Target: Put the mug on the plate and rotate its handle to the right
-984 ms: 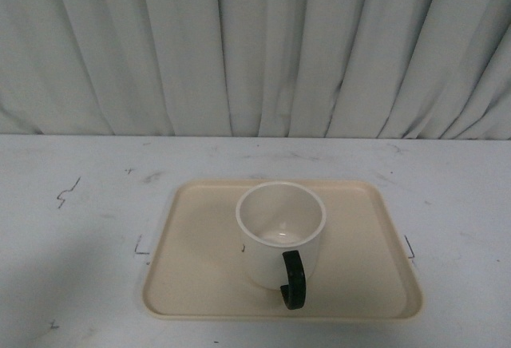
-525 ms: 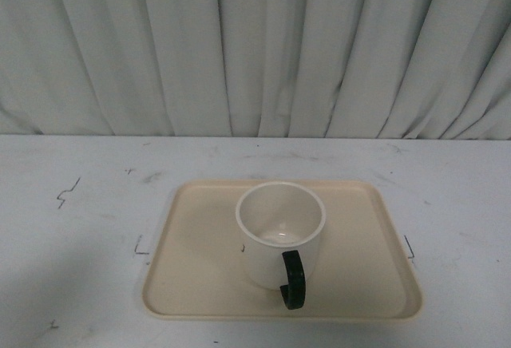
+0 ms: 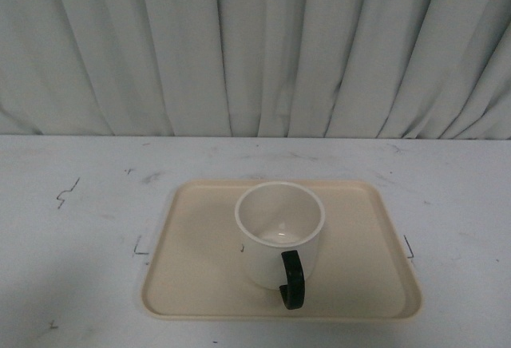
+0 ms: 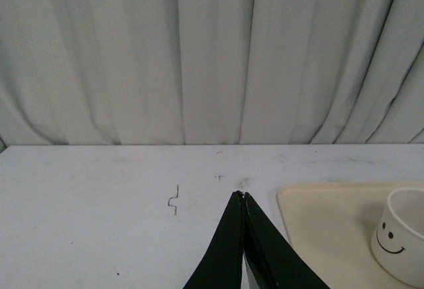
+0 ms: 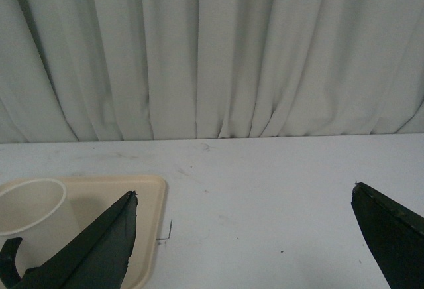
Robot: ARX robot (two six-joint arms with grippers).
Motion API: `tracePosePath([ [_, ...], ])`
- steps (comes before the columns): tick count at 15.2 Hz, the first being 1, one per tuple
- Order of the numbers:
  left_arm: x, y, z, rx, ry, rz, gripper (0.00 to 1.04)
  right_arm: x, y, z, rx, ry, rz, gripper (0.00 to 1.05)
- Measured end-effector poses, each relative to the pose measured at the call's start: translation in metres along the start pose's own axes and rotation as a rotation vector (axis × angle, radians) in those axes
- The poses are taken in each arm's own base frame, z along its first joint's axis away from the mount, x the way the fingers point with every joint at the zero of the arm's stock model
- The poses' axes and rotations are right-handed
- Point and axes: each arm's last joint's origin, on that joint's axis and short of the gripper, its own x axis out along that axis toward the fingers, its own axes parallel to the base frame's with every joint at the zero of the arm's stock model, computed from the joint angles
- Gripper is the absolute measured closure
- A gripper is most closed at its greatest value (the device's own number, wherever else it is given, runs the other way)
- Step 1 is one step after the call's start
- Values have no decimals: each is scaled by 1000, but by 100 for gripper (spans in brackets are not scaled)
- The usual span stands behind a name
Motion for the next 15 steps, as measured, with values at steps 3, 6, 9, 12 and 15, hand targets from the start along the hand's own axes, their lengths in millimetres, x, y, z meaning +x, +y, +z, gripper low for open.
tracePosePath([
  [3, -1, 0, 0, 0, 0, 0, 103, 0, 0, 0, 0, 0, 0, 6],
  [6, -16, 0, -1, -1, 0, -1, 103, 0, 0, 0, 0, -1, 1, 6],
  [9, -16, 0, -4, -2, 14, -3, 70, 0, 0, 0, 0, 0, 0, 6],
  [12, -16, 0, -4, -2, 13, -3, 32, 0, 0, 0, 0, 0, 0, 6],
  [15, -16, 0, -4, -2, 13, -3, 6, 0, 0, 0, 0, 0, 0, 6],
])
